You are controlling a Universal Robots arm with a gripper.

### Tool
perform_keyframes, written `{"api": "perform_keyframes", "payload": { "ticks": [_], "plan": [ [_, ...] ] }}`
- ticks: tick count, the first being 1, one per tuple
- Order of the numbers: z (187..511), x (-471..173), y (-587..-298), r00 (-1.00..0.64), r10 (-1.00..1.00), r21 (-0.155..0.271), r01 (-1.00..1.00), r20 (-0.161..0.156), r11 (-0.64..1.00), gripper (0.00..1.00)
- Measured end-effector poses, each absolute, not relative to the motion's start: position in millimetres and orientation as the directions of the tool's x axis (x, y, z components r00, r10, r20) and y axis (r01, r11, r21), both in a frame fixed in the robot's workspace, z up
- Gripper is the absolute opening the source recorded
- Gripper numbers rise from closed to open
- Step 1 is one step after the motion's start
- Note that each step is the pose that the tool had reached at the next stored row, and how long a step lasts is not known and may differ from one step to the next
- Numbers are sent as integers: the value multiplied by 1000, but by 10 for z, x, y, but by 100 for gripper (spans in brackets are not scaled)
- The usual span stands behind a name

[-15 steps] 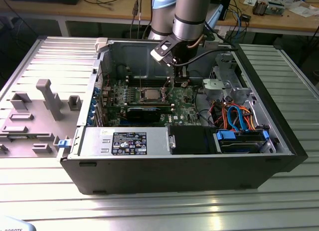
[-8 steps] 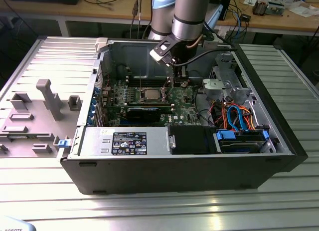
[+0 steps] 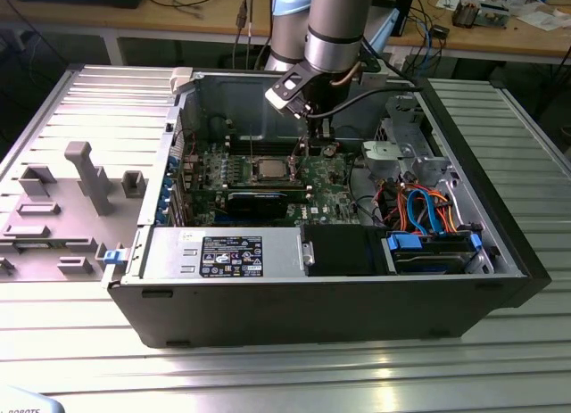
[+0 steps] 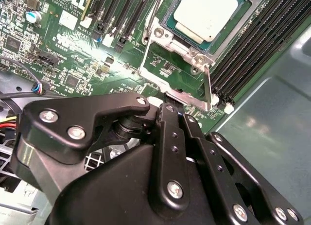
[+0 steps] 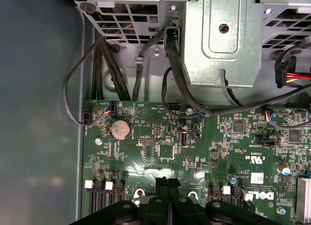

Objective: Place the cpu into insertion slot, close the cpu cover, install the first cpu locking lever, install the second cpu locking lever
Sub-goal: 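Close the cpu cover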

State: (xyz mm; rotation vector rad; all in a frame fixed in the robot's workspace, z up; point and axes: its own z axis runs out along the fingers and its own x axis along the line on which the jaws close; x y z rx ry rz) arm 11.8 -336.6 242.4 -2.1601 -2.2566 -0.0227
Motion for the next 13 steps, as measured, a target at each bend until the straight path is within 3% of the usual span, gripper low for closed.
{"api": "perform_keyframes", "payload": {
  "ticks": [13],
  "plan": [
    [2424,-17,-3366,-44,999,-2,999,23,44,11]
  ]
}}
